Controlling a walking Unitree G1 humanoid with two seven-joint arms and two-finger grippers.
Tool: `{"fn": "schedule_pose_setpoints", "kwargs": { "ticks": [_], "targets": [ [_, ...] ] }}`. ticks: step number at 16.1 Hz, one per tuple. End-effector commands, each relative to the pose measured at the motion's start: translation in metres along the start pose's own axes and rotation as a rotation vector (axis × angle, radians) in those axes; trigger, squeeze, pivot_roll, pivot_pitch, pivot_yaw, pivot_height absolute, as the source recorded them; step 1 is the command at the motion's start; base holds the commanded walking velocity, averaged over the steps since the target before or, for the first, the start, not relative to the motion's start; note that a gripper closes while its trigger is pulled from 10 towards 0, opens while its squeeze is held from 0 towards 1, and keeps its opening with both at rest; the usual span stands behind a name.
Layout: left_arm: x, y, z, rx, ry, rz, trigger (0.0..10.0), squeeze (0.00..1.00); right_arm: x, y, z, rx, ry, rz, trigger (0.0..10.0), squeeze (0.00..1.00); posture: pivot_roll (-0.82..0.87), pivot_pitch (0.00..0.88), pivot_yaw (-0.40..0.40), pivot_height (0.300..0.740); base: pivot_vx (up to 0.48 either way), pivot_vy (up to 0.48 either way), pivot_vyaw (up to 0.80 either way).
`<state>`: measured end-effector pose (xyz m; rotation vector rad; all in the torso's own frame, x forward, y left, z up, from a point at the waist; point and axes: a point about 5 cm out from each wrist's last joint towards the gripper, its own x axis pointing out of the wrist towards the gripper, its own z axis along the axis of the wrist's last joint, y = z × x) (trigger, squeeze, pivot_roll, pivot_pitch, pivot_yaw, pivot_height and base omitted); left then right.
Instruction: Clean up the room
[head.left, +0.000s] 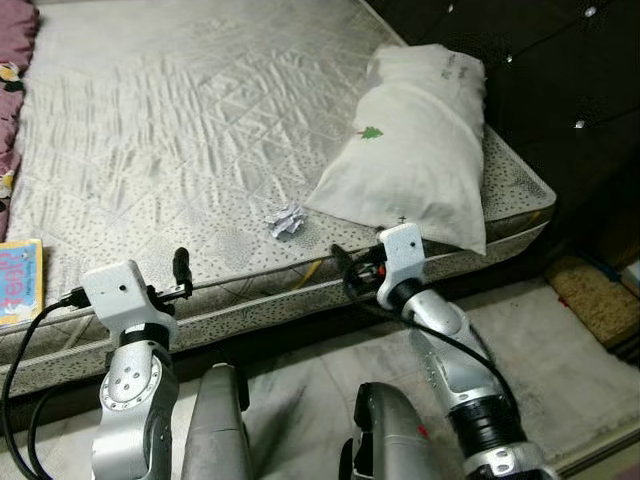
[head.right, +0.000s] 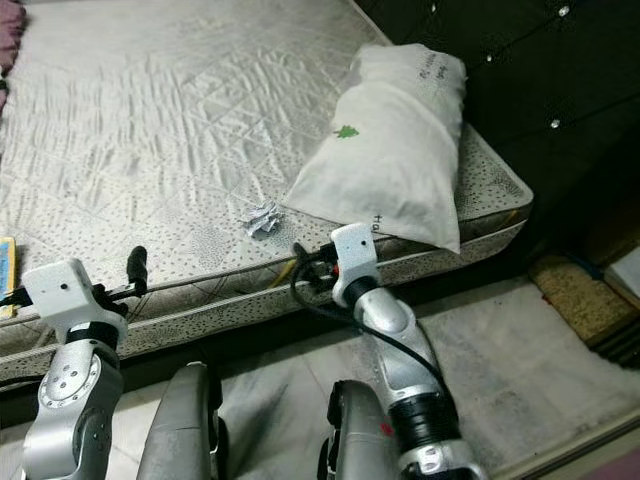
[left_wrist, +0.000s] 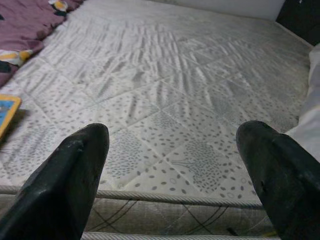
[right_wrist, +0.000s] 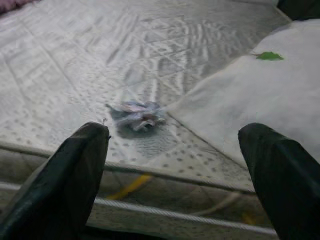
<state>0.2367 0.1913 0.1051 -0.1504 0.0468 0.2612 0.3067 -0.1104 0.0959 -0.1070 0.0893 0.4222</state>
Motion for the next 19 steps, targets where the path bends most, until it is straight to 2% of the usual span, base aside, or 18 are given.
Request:
{"fn": "schedule_pose_setpoints", "kwargs": {
  "ticks": [1, 4, 5, 7, 10, 12, 13, 15, 18, 19],
  "targets": [
    [-0.001, -0.002, 0.000, -0.002, 0.007, -0.013, 10.0, 0.00, -0.001, -0.004, -0.003, 0.064, 0.009, 0.008, 10.0, 0.00, -0.03, 0.134, -0.048, 0.623, 0.000, 0.000, 0.00],
    [0.000, -0.001, 0.000, -0.002, 0.010, -0.017, 10.0, 0.00, -0.002, -0.014, 0.000, 0.043, -0.004, -0.034, 10.0, 0.00, -0.03, 0.132, -0.048, 0.623, 0.000, 0.000, 0.00],
    [0.000, -0.002, -0.001, -0.003, 0.011, -0.020, 10.0, 0.00, -0.002, -0.013, 0.001, 0.084, -0.012, -0.015, 10.0, 0.00, -0.03, 0.130, -0.047, 0.623, 0.000, 0.000, 0.00],
    [0.000, -0.003, -0.001, -0.006, 0.013, -0.024, 10.0, 0.00, -0.003, -0.011, 0.002, 0.042, -0.029, -0.001, 10.0, 0.00, -0.03, 0.127, -0.047, 0.623, 0.000, 0.000, 0.80],
    [0.001, -0.003, -0.002, -0.006, 0.016, -0.029, 10.0, 0.00, -0.002, -0.011, 0.000, 0.074, -0.024, -0.018, 10.0, 0.00, -0.03, 0.119, -0.044, 0.623, 0.000, 0.000, 0.80],
    [0.001, -0.004, -0.002, -0.006, 0.016, -0.032, 10.0, 0.00, -0.002, -0.013, -0.001, 0.100, -0.031, -0.025, 10.0, 0.00, -0.03, 0.115, -0.047, 0.623, 0.000, 0.000, 0.00],
    [0.001, -0.003, -0.002, -0.005, 0.015, -0.033, 10.0, 0.00, -0.002, -0.013, -0.001, 0.089, -0.025, -0.018, 10.0, 0.00, -0.03, 0.115, -0.047, 0.623, 0.240, 0.000, 0.00],
    [0.002, -0.003, -0.002, -0.006, 0.013, -0.034, 10.0, 0.00, 0.000, -0.010, -0.001, -0.001, -0.009, -0.018, 10.0, 0.00, -0.02, 0.113, -0.048, 0.623, 0.253, 0.000, 0.00],
    [0.002, -0.004, -0.002, -0.008, 0.015, -0.039, 10.0, 0.00, 0.001, -0.009, -0.003, -0.012, -0.012, -0.057, 10.0, 0.00, -0.02, 0.107, -0.052, 0.623, 0.293, 0.000, 0.00],
    [0.002, -0.005, -0.002, -0.008, 0.014, -0.041, 10.0, 0.00, 0.001, -0.008, -0.003, -0.009, -0.006, -0.014, 10.0, 0.00, -0.02, 0.107, -0.054, 0.623, 0.375, 0.000, 0.00]
  ]
}}
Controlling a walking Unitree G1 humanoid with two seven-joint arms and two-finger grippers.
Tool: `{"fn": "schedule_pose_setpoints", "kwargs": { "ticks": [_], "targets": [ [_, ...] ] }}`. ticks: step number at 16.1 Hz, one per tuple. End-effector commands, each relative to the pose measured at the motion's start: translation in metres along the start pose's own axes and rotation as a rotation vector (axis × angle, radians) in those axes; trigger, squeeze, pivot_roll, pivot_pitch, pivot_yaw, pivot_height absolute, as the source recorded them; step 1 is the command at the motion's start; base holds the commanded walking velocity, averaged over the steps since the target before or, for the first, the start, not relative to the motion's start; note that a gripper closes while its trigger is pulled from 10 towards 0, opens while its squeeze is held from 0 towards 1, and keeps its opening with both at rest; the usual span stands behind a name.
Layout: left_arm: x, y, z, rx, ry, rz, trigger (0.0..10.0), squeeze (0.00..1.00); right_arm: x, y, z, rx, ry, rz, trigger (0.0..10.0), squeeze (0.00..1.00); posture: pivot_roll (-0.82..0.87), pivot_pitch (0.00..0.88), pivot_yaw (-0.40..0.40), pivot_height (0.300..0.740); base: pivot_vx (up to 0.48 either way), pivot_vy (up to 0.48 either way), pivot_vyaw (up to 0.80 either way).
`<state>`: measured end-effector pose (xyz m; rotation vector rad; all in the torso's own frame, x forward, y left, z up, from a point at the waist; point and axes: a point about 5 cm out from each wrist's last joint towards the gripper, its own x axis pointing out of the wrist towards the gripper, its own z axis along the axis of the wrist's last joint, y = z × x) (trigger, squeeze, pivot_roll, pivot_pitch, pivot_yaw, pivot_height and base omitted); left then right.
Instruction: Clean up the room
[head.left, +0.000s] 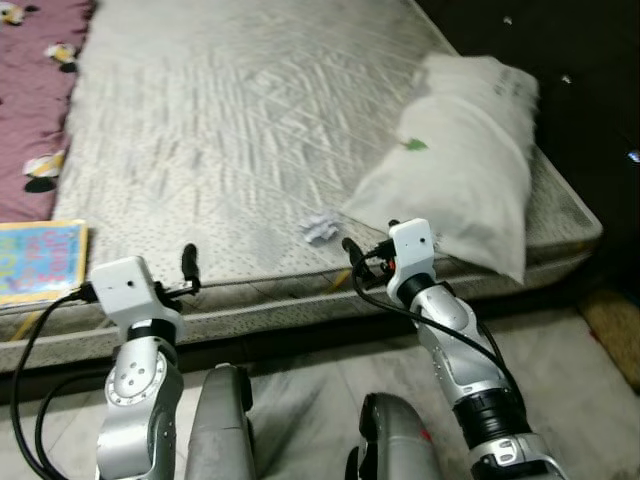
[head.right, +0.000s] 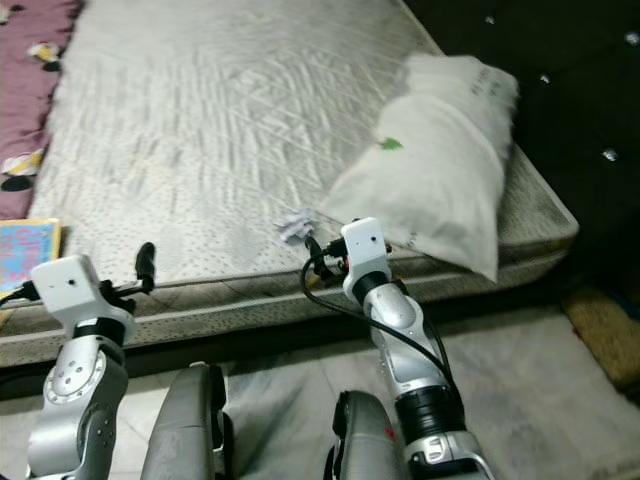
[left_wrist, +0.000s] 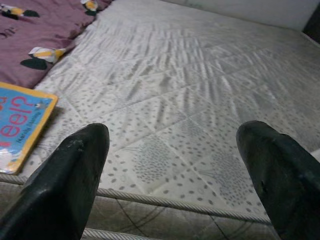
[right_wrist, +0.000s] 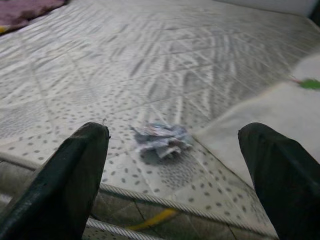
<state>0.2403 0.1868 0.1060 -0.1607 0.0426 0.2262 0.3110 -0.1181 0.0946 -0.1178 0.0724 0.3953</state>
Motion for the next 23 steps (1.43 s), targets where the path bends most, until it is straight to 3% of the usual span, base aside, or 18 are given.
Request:
{"fn": "schedule_pose_setpoints", "kwargs": {
  "ticks": [1, 5, 8, 18, 23],
  "targets": [
    [-0.0005, 0.0005, -0.0028, 0.002, 0.014, -0.007, 10.0, 0.00, -0.0004, 0.0003, -0.0013, 0.003, 0.006, 0.012, 10.0, 0.00, -0.02, 0.107, -0.054, 0.623, 0.398, 0.000, 0.00],
    [-0.0001, 0.0008, -0.0020, 0.001, 0.012, -0.009, 10.0, 0.00, -0.0011, 0.0017, -0.0001, 0.013, -0.010, 0.032, 10.0, 0.00, -0.02, 0.110, -0.056, 0.623, 0.409, 0.000, 0.00],
    [-0.0008, -0.0004, -0.0031, -0.003, 0.016, -0.010, 10.0, 0.00, -0.0022, 0.0044, -0.0007, 0.015, -0.016, 0.042, 10.0, 0.00, -0.02, 0.115, -0.059, 0.623, 0.409, 0.000, 0.74],
    [0.0022, -0.0015, -0.0027, -0.012, 0.022, -0.010, 10.0, 0.00, 0.0023, 0.0063, 0.0015, 0.007, -0.024, 0.052, 10.0, 0.00, -0.02, 0.126, -0.048, 0.623, 0.400, 0.000, 0.00],
    [0.0015, -0.0001, -0.0082, -0.009, 0.064, 0.008, 10.0, 0.00, 0.0013, 0.0072, -0.0016, 0.032, -0.018, 0.063, 10.0, 0.00, -0.01, 0.122, -0.051, 0.603, 0.000, 0.000, 0.00]
  ]
}}
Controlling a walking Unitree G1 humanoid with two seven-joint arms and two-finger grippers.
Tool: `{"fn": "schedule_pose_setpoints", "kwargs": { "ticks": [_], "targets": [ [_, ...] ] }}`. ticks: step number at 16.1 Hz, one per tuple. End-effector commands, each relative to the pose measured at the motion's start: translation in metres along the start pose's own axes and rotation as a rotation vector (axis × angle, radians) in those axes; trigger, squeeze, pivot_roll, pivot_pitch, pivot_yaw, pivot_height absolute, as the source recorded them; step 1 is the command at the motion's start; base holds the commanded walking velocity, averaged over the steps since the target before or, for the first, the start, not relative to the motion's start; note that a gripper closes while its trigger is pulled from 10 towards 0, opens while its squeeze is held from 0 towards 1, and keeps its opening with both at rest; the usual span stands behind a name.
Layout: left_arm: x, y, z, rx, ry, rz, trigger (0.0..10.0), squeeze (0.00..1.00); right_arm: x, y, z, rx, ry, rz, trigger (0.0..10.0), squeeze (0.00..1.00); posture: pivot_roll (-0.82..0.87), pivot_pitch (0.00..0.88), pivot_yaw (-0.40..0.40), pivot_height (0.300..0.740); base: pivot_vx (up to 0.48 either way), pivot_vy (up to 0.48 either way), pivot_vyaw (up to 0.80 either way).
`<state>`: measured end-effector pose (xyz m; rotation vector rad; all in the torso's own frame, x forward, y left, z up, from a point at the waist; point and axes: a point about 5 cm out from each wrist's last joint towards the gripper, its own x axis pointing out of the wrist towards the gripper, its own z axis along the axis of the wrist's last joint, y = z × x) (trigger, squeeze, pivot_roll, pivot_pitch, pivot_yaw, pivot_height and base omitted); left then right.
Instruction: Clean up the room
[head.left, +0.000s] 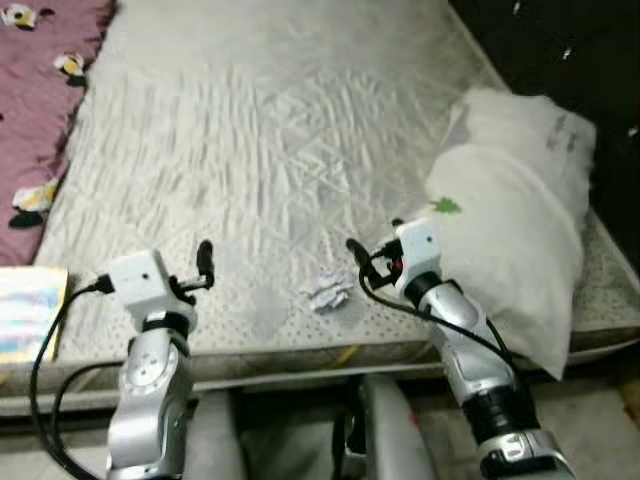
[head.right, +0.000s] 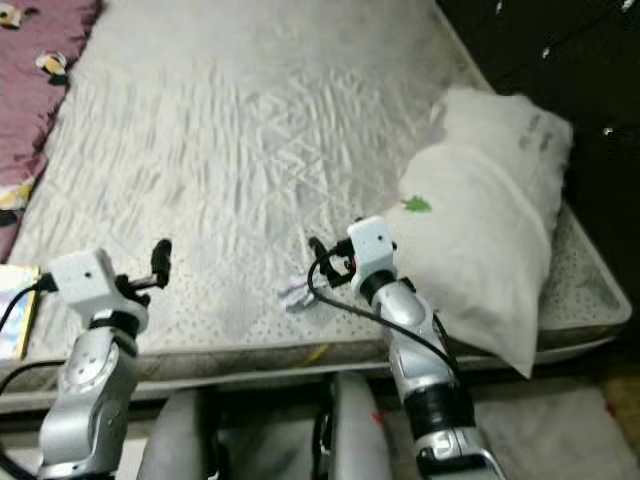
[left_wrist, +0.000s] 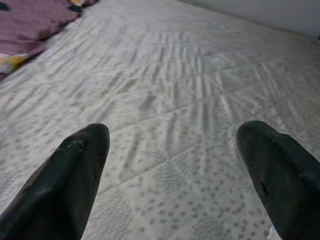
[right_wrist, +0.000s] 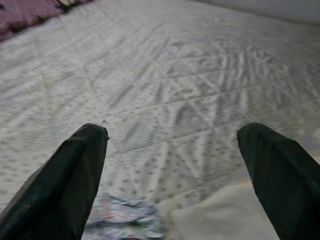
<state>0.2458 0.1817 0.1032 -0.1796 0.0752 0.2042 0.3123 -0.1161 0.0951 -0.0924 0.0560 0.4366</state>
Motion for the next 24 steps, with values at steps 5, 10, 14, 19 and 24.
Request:
{"fn": "schedule_pose_setpoints", "kwargs": {
  "ticks": [5, 10, 14, 19, 24],
  "targets": [
    [-0.006, 0.008, -0.008, 0.006, 0.059, 0.037, 10.0, 0.00, 0.000, 0.008, -0.005, 0.007, 0.016, 0.039, 10.0, 0.00, 0.00, 0.133, -0.059, 0.533, 0.000, 0.000, 0.00],
    [-0.009, 0.018, -0.006, 0.044, 0.057, 0.104, 10.0, 0.00, 0.004, 0.018, -0.016, -0.023, 0.099, 0.110, 10.0, 0.00, 0.02, 0.137, -0.062, 0.533, 0.000, 0.000, 0.00],
    [-0.026, 0.044, -0.002, 0.122, 0.072, 0.206, 10.0, 0.00, 0.020, 0.039, -0.012, -0.070, 0.093, 0.214, 10.0, 0.00, 0.09, 0.173, -0.058, 0.533, 0.000, 0.000, 0.00],
    [-0.043, 0.051, 0.003, 0.134, 0.075, 0.244, 10.0, 0.00, 0.037, 0.051, 0.002, -0.041, 0.005, 0.197, 10.0, 0.00, 0.13, 0.202, -0.067, 0.533, 0.000, 0.000, 0.10],
    [-0.049, 0.046, 0.002, 0.120, 0.092, 0.234, 10.0, 0.00, 0.047, 0.054, 0.007, -0.035, -0.012, 0.166, 10.0, 0.00, 0.14, 0.219, -0.073, 0.533, 0.000, 0.000, 0.32]
  ]
}}
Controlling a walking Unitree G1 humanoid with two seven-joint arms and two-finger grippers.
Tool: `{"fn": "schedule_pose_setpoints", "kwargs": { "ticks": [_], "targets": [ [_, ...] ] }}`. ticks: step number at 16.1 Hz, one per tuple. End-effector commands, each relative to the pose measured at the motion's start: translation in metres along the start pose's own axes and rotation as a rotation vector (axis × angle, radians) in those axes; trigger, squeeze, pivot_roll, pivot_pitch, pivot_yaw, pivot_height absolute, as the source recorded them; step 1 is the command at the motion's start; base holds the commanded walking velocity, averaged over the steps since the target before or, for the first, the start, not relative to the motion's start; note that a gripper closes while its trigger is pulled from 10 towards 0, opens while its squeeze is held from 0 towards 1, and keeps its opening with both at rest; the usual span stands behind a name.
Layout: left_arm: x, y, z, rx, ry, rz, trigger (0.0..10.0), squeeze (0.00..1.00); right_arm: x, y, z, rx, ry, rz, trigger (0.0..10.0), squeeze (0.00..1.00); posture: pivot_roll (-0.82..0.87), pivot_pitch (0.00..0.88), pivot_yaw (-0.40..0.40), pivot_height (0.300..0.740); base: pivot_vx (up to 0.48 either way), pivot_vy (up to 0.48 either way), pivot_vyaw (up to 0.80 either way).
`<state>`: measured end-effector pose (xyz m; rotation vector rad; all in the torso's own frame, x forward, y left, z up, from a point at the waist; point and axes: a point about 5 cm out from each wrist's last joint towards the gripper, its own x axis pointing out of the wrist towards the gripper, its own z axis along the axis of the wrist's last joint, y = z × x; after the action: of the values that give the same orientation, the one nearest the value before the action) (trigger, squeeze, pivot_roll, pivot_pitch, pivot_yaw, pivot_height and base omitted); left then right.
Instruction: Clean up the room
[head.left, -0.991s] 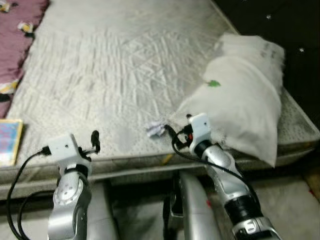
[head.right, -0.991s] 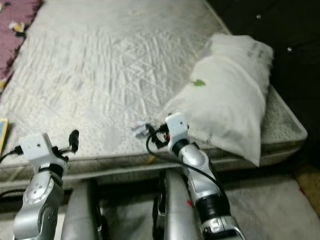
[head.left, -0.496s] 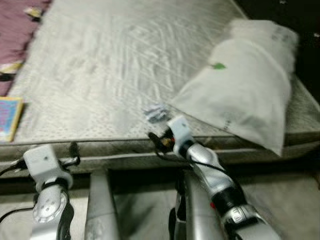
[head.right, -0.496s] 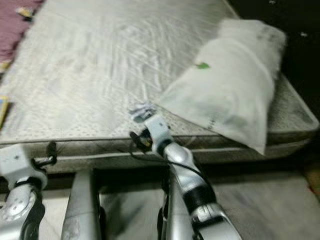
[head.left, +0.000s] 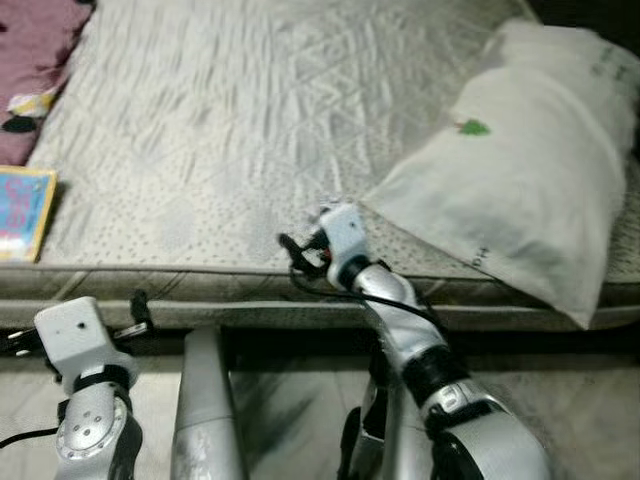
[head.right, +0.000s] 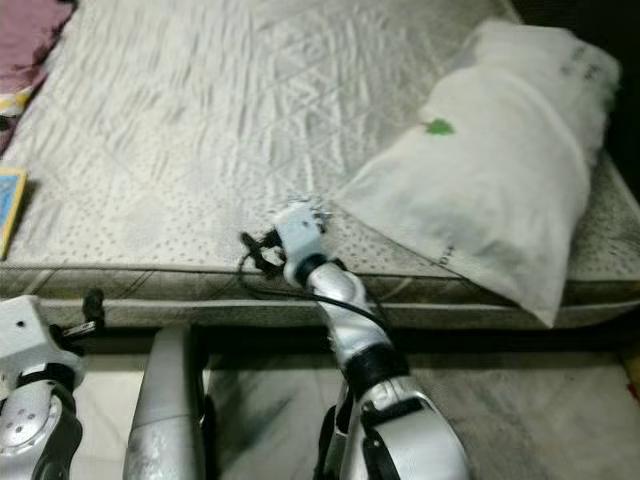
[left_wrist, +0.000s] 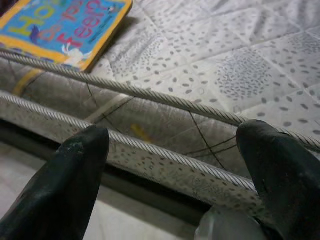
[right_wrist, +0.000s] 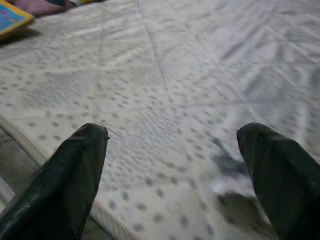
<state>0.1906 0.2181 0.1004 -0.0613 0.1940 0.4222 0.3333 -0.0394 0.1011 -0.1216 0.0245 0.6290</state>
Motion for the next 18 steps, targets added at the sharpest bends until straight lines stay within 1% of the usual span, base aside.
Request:
{"fn": "schedule_pose_setpoints", "kwargs": {
  "ticks": [1, 3, 5, 7, 9, 11, 14, 16, 18],
  "targets": [
    [-0.003, -0.002, 0.000, 0.003, 0.008, -0.001, 10.0, 0.00, -0.003, -0.007, -0.007, 0.020, 0.018, -0.048, 10.0, 0.00, 0.15, 0.222, -0.076, 0.533, 0.000, 0.000, 0.00],
    [-0.005, -0.003, 0.001, 0.001, 0.011, -0.007, 10.0, 0.00, 0.005, -0.014, 0.003, 0.014, -0.019, -0.131, 10.0, 0.00, 0.17, 0.224, -0.079, 0.533, 0.000, 0.000, 0.00],
    [-0.011, -0.002, 0.004, -0.008, 0.012, -0.009, 10.0, 0.00, 0.013, -0.016, 0.012, -0.014, -0.037, -0.181, 10.0, 0.00, 0.20, 0.239, -0.084, 0.533, 0.000, 0.000, 0.00],
    [-0.015, 0.000, 0.004, 0.000, 0.013, -0.007, 10.0, 0.00, 0.016, -0.015, 0.013, -0.020, -0.022, -0.194, 10.0, 0.00, 0.22, 0.261, -0.089, 0.533, 0.000, 0.000, 0.00],
    [-0.024, 0.004, 0.005, 0.004, 0.024, 0.002, 10.0, 0.00, 0.020, -0.013, 0.011, -0.033, 0.009, -0.201, 10.0, 0.00, 0.24, 0.284, -0.102, 0.533, 0.000, 0.000, 0.00],
    [-0.030, 0.004, 0.006, 0.002, 0.030, 0.005, 10.0, 0.00, 0.023, -0.013, 0.011, -0.053, 0.033, -0.215, 10.0, 0.00, 0.25, 0.300, -0.110, 0.533, 0.000, 0.000, 0.00],
    [-0.039, -0.001, 0.013, 0.003, 0.026, -0.014, 10.0, 0.00, 0.029, -0.018, 0.022, -0.085, 0.044, -0.262, 10.0, 0.00, 0.28, 0.330, -0.100, 0.533, 0.000, 0.000, 0.00],
    [-0.045, 0.000, 0.014, 0.017, 0.029, -0.024, 10.0, 0.00, 0.032, -0.022, 0.028, -0.100, 0.041, -0.296, 10.0, 0.00, 0.29, 0.350, -0.096, 0.533, 0.000, 0.000, 0.00],
    [-0.046, 0.001, 0.013, 0.020, 0.038, -0.022, 10.0, 0.00, 0.033, -0.026, 0.031, -0.118, 0.050, -0.321, 10.0, 0.00, 0.29, 0.355, -0.096, 0.533, 0.000, 0.000, 0.00]
  ]
}}
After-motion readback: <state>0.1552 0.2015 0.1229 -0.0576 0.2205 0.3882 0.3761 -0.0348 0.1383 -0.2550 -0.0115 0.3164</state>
